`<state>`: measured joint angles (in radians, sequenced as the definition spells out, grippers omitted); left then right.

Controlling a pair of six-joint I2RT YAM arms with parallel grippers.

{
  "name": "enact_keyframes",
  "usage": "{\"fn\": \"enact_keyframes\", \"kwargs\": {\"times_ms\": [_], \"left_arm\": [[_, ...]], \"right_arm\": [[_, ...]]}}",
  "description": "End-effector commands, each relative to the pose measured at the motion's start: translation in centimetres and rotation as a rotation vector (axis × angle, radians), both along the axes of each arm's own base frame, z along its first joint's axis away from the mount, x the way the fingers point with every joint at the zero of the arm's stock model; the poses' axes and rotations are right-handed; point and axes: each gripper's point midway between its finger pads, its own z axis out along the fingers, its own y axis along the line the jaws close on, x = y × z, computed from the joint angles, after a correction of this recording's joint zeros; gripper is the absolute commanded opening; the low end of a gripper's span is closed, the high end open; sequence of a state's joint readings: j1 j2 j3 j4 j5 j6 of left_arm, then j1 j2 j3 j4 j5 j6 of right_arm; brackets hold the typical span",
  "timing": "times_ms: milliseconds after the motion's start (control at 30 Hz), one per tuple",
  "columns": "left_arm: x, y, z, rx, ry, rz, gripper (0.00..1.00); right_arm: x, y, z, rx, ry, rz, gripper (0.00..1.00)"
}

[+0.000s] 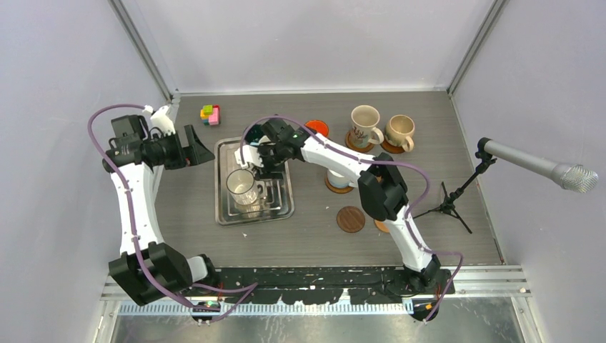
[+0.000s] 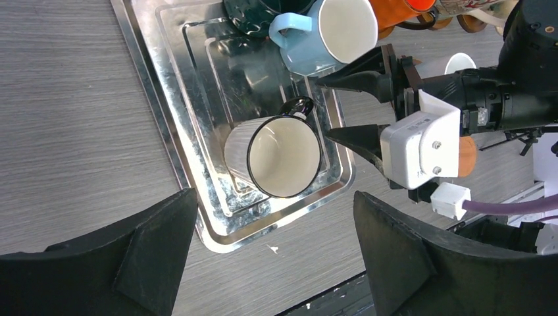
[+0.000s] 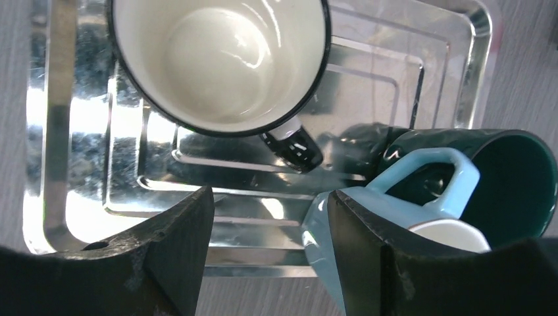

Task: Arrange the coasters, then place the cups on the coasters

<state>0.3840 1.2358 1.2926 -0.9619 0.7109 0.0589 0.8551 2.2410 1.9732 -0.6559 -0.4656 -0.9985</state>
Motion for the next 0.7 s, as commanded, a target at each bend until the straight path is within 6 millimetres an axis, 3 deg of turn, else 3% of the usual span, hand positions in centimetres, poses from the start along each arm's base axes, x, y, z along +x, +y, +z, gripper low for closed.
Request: {"fn": "enact_keyframes", "kwargs": {"times_ms": [0,133,367,667], "left_arm": [[-0.5,0.3,0.5,0.009,-0.018,0.001,0.9],[-0.6,0.6,0.5,0.022,-0.02,0.007,0.9],[-0.4,1.2,0.4,0.021,-0.02,0.018,0.91],[-0.1,1.4,-0.1,0.01,-0.011,0.017,0.91]], "right_arm": [[1.6,2.4,2.5,0.074,-0.077,0.017,0.69],[1.7,3.1,2.2,0.081,-0.082,0.04,0.69],[0.1,3.4,1.0,0.045,-0.087,0.144,0.67],[-3.1,1.4,1.6,-0.012,-0.031,0.232,0.52]]}}
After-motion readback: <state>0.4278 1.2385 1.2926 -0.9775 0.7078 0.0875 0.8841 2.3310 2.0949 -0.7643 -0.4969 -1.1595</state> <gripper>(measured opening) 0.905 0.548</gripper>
